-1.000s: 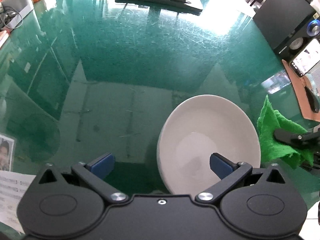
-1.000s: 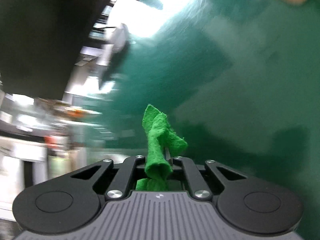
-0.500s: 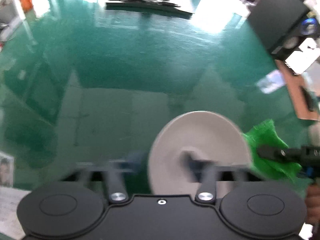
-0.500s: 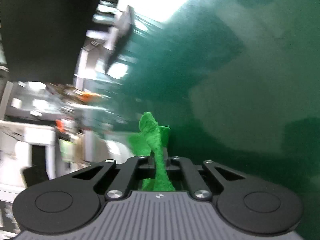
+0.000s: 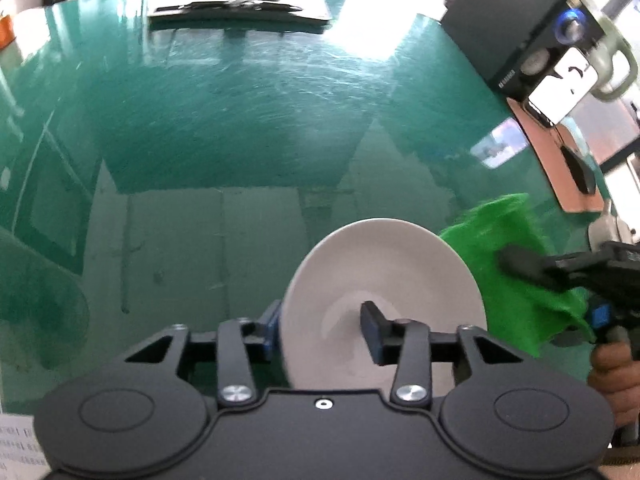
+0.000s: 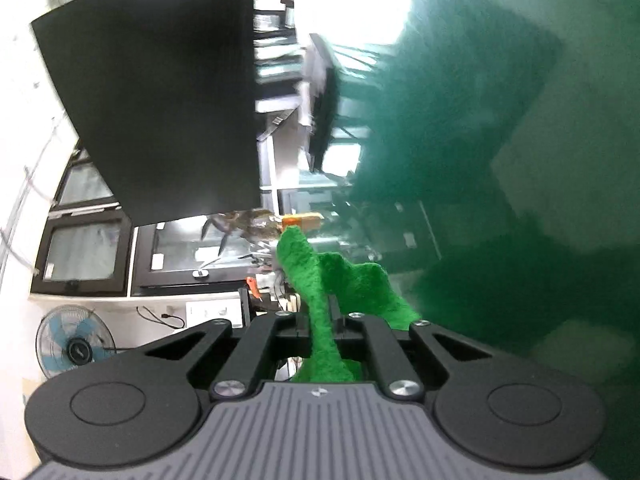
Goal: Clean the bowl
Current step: 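Tilt the bowl up with the left gripper while the right gripper brings the cloth to it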
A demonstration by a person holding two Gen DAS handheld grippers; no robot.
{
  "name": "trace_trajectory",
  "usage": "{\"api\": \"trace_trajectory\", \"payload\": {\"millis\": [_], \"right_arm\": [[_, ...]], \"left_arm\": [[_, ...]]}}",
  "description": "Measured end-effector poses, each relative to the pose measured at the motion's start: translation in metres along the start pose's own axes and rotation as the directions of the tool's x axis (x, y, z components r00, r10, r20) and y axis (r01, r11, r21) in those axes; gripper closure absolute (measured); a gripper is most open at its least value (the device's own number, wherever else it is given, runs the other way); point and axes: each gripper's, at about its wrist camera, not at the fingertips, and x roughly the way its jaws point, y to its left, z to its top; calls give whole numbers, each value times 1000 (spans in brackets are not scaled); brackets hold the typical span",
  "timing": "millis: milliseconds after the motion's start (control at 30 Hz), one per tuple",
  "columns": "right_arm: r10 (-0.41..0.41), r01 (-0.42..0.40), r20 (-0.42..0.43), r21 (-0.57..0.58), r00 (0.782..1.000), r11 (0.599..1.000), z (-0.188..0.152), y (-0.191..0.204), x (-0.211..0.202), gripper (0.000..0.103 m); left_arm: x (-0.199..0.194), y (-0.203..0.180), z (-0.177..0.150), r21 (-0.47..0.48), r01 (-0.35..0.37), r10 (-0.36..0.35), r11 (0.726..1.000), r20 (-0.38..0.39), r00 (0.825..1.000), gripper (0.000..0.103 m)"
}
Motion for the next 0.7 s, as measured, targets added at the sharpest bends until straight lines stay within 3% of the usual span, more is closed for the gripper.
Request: {"api": "trace_trajectory", "payload": {"millis": [133,300,500,700], "right_arm": [[62,-62,5,106,998,992,13,-8,23,95],[45,-45,2,129,999,991,21,-6,39,94],[-23,24,-8,146,1000,989,6,-12,14,94],[-56,50,23,213,998,976,-9,-28,-9,86]], "left_arm": [[3,-9,2,55,-27,28,998,-2,1000,59],[3,-8,2,38,-18,18,999,4,1000,61],[1,1,2,-30,55,-55,998,-9,998,65],[5,-9,1,41,80,-78,996,-36,996,68]]}}
